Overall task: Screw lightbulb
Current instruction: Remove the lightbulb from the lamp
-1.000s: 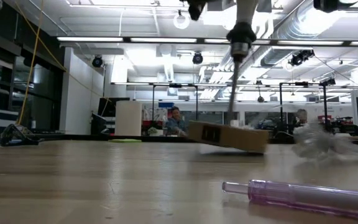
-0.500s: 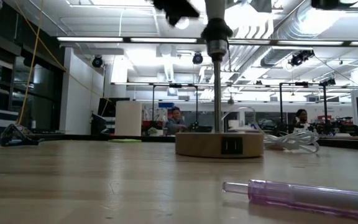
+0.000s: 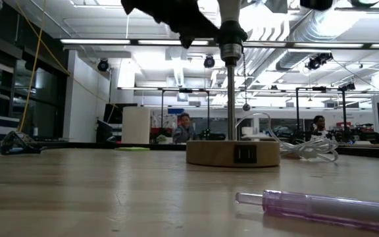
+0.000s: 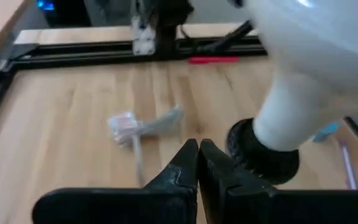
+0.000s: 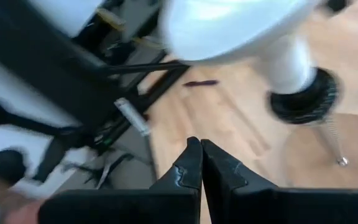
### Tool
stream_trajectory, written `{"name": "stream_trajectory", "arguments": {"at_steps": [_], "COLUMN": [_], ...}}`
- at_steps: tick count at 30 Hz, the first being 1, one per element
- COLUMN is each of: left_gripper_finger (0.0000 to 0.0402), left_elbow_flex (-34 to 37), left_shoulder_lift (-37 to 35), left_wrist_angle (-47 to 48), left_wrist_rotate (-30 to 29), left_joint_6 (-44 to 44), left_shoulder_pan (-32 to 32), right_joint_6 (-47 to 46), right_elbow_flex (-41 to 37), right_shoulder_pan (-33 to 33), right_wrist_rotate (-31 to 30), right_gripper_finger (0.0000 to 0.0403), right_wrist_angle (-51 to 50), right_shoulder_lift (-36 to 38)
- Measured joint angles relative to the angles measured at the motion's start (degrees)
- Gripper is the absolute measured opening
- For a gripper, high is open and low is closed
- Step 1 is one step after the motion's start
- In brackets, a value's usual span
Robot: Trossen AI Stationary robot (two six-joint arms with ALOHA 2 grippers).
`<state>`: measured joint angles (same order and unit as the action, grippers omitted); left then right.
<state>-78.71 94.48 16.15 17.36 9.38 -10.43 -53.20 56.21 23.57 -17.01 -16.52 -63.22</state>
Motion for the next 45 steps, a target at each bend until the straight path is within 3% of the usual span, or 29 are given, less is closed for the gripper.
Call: {"name": "stream_trajectory", "arguments": {"at_steps": [5, 11, 16, 20, 23, 26, 29, 32, 35, 41, 45], "left_gripper_finger": [0.0, 0.0, 0.0, 0.0, 0.0, 0.0, 0.0, 0.0, 0.0, 0.0, 0.0], "left_elbow_flex": [7.31, 15.56, 17.55, 22.97, 29.72, 33.89, 34.64, 34.64, 34.33, 34.35, 34.35], "left_shoulder_lift": [0.75, 0.3, 0.04, 0.23, 1.71, 3.34, 4.31, 4.55, 4.32, 4.31, 4.31], "left_wrist_angle": [-4.66, -19.45, -19.88, -21.6, -31.15, -41.0, -41.71, -39.93, -38.62, -38.32, -38.36], "left_wrist_rotate": [0.27, -0.06, -2.09, -5.95, -11.5, -14.48, -16.96, -17.06, -17.27, -17.22, -16.8], "left_joint_6": [-4.78, -13.59, -16.06, -17.08, -24.34, -32.82, -35.68, -35.92, -36.61, -38.17, -35.83], "left_shoulder_pan": [1.18, 3.6, 5.85, 7.99, 9.32, 10.03, 11.32, 12.13, 12.53, 12.69, 12.69], "right_joint_6": [-0.3, 0.03, 1.12, 5.18, 6.14, 11.61, 21.89, 26.12, 29.86, 29.69, 27.43], "right_elbow_flex": [-0.02, -0.02, -0.02, -0.01, -0.01, -0.01, -0.02, -0.02, -0.02, -0.02, -0.02], "right_shoulder_pan": [-0.3, -0.28, -0.11, 0.68, 1.7, 2.74, 1.81, -0.87, -3.22, -5.76, -5.52], "right_wrist_rotate": [-2.98, -4.14, -6.93, -6.93, -6.73, -3.84, 3.84, 8.4, 11.21, 11.47, 9.31], "right_gripper_finger": [0.0, 0.0, 0.0, 0.0, 0.0, 0.0, 0.0005, 0.0034, 0.0088, 0.0213, 0.0262], "right_wrist_angle": [-0.95, -3.42, -3.89, -5.73, -8.98, -13.84, -16.68, -18.03, -16.19, -12.83, -15.9], "right_shoulder_lift": [-1.88, -2.04, -1.93, -1.23, -1.11, -1.09, -1.1, -1.46, -2.06, -2.04, -2.01]}}
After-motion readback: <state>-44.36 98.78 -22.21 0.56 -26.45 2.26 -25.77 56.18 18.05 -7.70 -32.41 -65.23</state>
